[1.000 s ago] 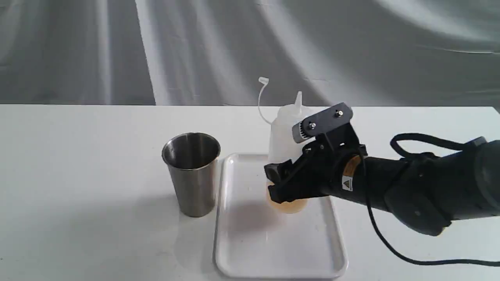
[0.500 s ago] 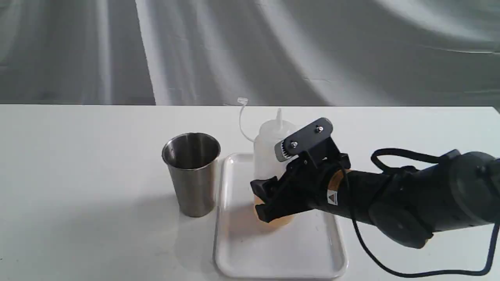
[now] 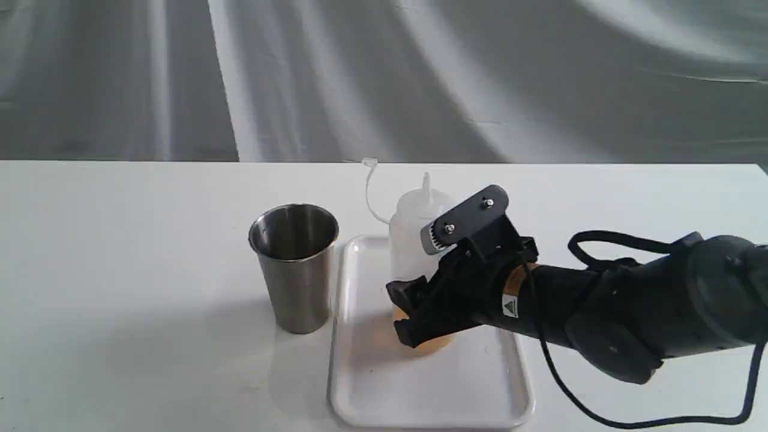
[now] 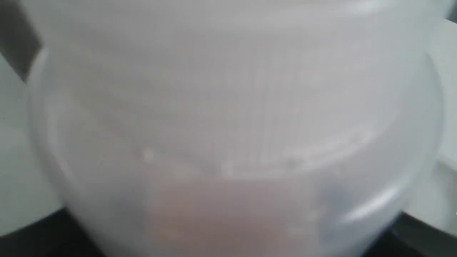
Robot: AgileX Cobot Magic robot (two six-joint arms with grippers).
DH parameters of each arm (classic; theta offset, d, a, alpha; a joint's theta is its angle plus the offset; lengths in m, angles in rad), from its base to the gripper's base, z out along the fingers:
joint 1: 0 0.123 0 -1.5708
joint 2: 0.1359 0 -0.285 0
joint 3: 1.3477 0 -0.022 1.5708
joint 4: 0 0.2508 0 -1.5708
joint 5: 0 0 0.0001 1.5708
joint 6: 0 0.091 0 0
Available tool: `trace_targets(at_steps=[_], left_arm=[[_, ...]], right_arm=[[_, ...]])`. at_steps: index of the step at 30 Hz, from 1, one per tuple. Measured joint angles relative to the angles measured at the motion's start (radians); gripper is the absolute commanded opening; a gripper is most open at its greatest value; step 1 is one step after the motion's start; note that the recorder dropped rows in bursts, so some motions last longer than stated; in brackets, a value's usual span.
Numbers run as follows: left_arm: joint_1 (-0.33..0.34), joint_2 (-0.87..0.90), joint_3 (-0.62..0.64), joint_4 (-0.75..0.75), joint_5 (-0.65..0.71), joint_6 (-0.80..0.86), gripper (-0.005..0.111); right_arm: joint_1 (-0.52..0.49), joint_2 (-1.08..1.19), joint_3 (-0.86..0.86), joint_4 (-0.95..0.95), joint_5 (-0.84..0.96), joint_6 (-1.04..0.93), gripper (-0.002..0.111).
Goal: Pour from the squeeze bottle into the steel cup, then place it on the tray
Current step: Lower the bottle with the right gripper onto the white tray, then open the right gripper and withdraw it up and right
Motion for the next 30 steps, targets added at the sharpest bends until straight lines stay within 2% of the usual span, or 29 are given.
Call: trace_targets(at_steps=[24,30], left_arm=[[0.0,0.0,0.0,0.0,0.0,0.0,0.0],[0.0,0.0,0.0,0.0,0.0,0.0,0.0]], right_arm=[[0.0,0.0,0.0,0.004,0.017,-0.002,0.027],[0.0,0.0,0.0,0.004,0.017,-0.002,0.035]])
